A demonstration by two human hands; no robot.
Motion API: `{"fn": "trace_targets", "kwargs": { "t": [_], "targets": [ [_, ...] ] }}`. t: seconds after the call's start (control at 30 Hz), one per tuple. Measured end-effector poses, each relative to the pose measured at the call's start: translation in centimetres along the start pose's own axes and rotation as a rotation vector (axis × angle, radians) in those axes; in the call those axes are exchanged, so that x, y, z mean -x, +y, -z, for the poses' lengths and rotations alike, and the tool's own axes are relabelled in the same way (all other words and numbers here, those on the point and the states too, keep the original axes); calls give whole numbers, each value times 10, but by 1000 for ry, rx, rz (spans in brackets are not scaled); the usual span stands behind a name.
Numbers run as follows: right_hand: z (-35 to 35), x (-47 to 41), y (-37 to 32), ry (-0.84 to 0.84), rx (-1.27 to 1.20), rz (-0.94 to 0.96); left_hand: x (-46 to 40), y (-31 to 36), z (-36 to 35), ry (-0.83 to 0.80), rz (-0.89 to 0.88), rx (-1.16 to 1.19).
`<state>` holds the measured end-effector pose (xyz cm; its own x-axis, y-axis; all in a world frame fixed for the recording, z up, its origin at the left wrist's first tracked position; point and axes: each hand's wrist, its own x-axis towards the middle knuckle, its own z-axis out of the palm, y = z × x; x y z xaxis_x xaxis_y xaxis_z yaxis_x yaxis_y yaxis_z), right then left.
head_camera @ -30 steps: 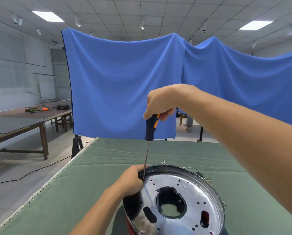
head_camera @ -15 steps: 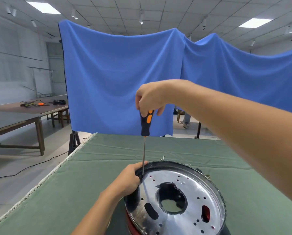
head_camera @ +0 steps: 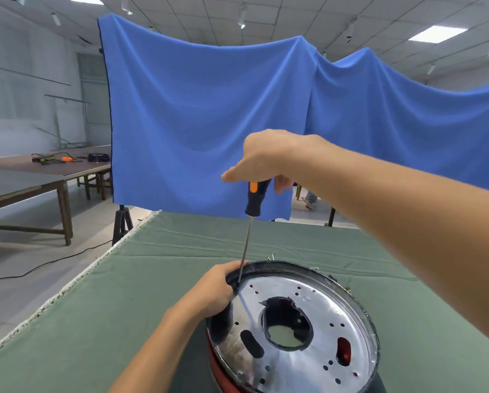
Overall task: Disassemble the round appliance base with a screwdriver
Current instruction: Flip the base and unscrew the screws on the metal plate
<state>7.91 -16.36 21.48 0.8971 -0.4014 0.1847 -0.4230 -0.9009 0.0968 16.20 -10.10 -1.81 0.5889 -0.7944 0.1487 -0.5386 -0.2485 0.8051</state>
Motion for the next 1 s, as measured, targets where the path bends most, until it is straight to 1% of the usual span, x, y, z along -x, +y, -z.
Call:
{"fn": "trace_targets", "kwargs": {
  "t": [0.07,0.1,0.13,0.2,0.27,0.33,0.43,0.47,0.57,0.63,0.67,0.73,0.77,0.8,0.9,0.93,1.0],
  "targets": [
    [-10,-3,2,175,162,-4,0,0,0,-6,2,-12],
    [-11,-4,3,193,158,35,0,0,0,-5,8,-25],
    [-8,-5,3,148,81,63,0,-1,0,-4,12,-37],
    [2,-4,4,-1,-138,109,-1,-3,0,-6,18,-54],
    [8,0,4,-73,-259,119,-2,-4,1,-10,18,-65],
    [2,-1,5,-35,-252,97,-2,-6,1,-12,6,-81],
    [-8,-4,7,122,-140,49,-3,-6,1,-11,-2,-99],
    [-7,-5,7,115,-149,53,-3,-6,0,-10,-3,-103],
    [3,-3,4,-41,-290,58,-2,-7,1,-17,-23,-84],
    [3,0,5,-52,-280,57,-1,-7,2,-28,-35,-81],
    [-1,1,6,-7,-219,47,-1,-7,3,-29,-45,-81],
    [-9,0,10,155,-38,36,-1,-7,3,-27,-59,-88],
    [-13,-3,12,216,-10,67,-1,-7,3,-24,-60,-101],
    [-15,-4,12,231,-49,113,-1,-7,3,-23,-57,-115],
    [-14,-4,10,146,-300,213,-4,-9,2,-26,-19,-143],
    [-14,-3,9,127,-333,214,-5,-9,2,-28,-11,-143],
    [-16,-3,8,153,-267,172,-5,-9,2,-28,-32,-133]
  ]
}}
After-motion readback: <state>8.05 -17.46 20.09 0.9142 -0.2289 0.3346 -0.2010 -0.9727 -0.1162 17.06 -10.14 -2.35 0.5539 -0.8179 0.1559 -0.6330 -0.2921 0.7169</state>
